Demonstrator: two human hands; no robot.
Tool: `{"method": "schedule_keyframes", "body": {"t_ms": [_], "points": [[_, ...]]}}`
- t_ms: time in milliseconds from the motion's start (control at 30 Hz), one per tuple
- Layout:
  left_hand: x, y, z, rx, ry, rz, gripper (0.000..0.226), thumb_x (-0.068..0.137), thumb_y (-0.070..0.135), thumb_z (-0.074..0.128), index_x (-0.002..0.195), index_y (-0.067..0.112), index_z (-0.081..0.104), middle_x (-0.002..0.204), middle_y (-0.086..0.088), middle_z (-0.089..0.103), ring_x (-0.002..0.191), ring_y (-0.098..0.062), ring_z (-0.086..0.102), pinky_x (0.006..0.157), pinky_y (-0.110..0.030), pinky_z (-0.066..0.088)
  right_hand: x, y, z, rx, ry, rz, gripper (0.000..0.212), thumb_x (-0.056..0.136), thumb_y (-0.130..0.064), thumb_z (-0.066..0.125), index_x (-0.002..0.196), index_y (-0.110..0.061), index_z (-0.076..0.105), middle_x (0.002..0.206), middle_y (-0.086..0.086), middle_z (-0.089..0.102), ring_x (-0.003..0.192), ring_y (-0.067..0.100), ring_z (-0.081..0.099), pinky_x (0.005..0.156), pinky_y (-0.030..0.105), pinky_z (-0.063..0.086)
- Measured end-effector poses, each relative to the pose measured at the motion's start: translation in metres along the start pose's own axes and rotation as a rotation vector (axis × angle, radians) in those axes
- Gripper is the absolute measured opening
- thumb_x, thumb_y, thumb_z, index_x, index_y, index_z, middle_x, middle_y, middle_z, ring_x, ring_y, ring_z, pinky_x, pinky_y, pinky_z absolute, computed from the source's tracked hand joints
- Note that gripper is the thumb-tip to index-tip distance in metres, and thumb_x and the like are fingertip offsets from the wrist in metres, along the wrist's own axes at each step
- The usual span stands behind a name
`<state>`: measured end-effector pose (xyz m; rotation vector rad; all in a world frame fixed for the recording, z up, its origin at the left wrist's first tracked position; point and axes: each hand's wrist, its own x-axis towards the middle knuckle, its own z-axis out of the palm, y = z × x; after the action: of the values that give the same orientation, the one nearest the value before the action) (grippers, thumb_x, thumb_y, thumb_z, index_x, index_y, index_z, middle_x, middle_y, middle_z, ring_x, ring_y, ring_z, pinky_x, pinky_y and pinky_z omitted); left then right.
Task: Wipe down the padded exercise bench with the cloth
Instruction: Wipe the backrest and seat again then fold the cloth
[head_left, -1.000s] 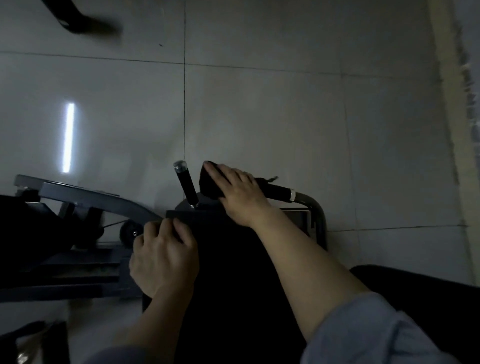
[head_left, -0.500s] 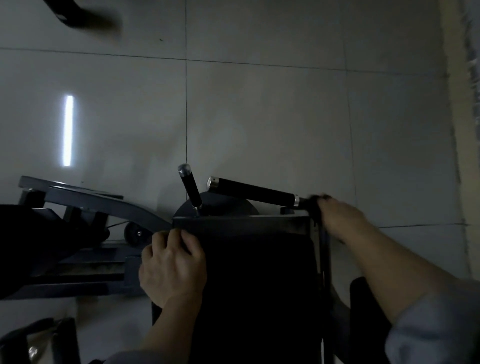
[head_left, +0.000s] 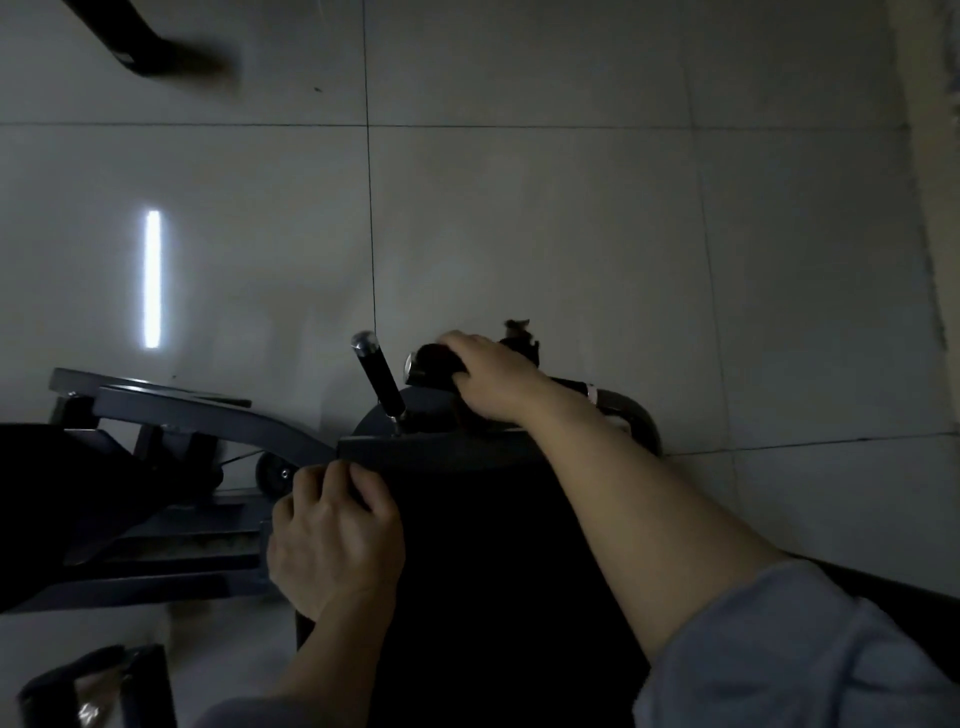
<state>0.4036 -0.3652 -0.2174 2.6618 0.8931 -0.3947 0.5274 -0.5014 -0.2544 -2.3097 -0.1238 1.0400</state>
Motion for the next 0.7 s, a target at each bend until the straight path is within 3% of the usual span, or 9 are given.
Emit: {"method": "schedule_keyframes", "body": {"t_ms": [67, 133, 267, 400, 500, 600, 700], "points": [[0.000, 0.000, 0.001, 0.008, 0.012, 0.004, 0.039, 0.093, 0.033, 0.031, 0.092, 0.011, 0.064, 0.110, -0.013, 0.061, 0.098, -0.039, 0.053, 0.077, -0.040, 0.039, -0.005, 0.016, -0.007, 0.040, 0.009, 0.004, 0.044, 0.092, -0.007, 0.040, 0.134, -0.018, 0.039, 0.134, 0.013, 0.049, 0.120, 0.027, 0.048, 0.098, 0.032, 0.037], [0.001, 0.000, 0.001, 0.017, 0.008, 0.002, 0.041, 0.093, 0.034, 0.029, 0.093, 0.012, 0.064, 0.111, -0.012, 0.061, 0.099, -0.038, 0.052, 0.077, -0.040, 0.039, -0.010, 0.043, -0.020, 0.037, -0.003, 0.126, 0.038, 0.092, -0.008, 0.038, 0.129, -0.018, 0.042, 0.127, 0.014, 0.054, 0.116, 0.027, 0.050, 0.097, 0.030, 0.035], [0.001, -0.002, 0.003, 0.008, 0.010, 0.006, 0.044, 0.090, 0.037, 0.026, 0.093, 0.013, 0.064, 0.111, -0.011, 0.061, 0.099, -0.038, 0.052, 0.077, -0.040, 0.039, -0.020, 0.105, -0.054, 0.014, -0.141, 0.383, 0.026, 0.093, -0.018, 0.042, 0.118, -0.013, 0.050, 0.119, 0.014, 0.058, 0.100, 0.026, 0.057, 0.087, 0.034, 0.047], [0.000, 0.000, 0.003, 0.019, 0.011, 0.007, 0.047, 0.088, 0.038, 0.025, 0.094, 0.013, 0.065, 0.113, -0.010, 0.061, 0.100, -0.038, 0.052, 0.076, -0.040, 0.039, -0.058, 0.162, -0.056, -0.206, -0.249, 0.632, 0.024, 0.096, -0.019, 0.041, 0.111, -0.008, 0.057, 0.113, 0.016, 0.059, 0.098, 0.025, 0.057, 0.068, 0.024, 0.038], [0.001, 0.002, 0.003, 0.009, -0.002, -0.012, 0.045, 0.088, 0.036, 0.027, 0.093, 0.011, 0.065, 0.113, -0.012, 0.060, 0.100, -0.039, 0.052, 0.077, -0.040, 0.039, -0.080, 0.162, -0.042, -0.050, -0.332, 0.805, 0.032, 0.100, -0.016, 0.037, 0.124, -0.002, 0.050, 0.124, 0.017, 0.053, 0.104, 0.024, 0.052, 0.074, 0.028, 0.040], [0.000, 0.002, 0.001, 0.008, 0.012, -0.007, 0.047, 0.088, 0.036, 0.026, 0.093, 0.011, 0.065, 0.113, -0.013, 0.060, 0.099, -0.040, 0.051, 0.077, -0.042, 0.040, -0.072, 0.147, -0.038, 0.032, -0.134, 0.804, 0.036, 0.099, -0.013, 0.037, 0.130, 0.003, 0.045, 0.132, 0.022, 0.050, 0.109, 0.028, 0.052, 0.086, 0.031, 0.042], [0.000, 0.002, 0.002, 0.015, 0.006, -0.004, 0.048, 0.087, 0.037, 0.025, 0.094, 0.010, 0.065, 0.114, -0.014, 0.060, 0.100, -0.041, 0.051, 0.079, -0.043, 0.041, -0.048, 0.133, -0.047, 0.048, 0.051, 0.610, 0.030, 0.090, -0.011, 0.047, 0.119, -0.008, 0.052, 0.120, 0.018, 0.057, 0.100, 0.028, 0.056, 0.069, 0.024, 0.039]]}}
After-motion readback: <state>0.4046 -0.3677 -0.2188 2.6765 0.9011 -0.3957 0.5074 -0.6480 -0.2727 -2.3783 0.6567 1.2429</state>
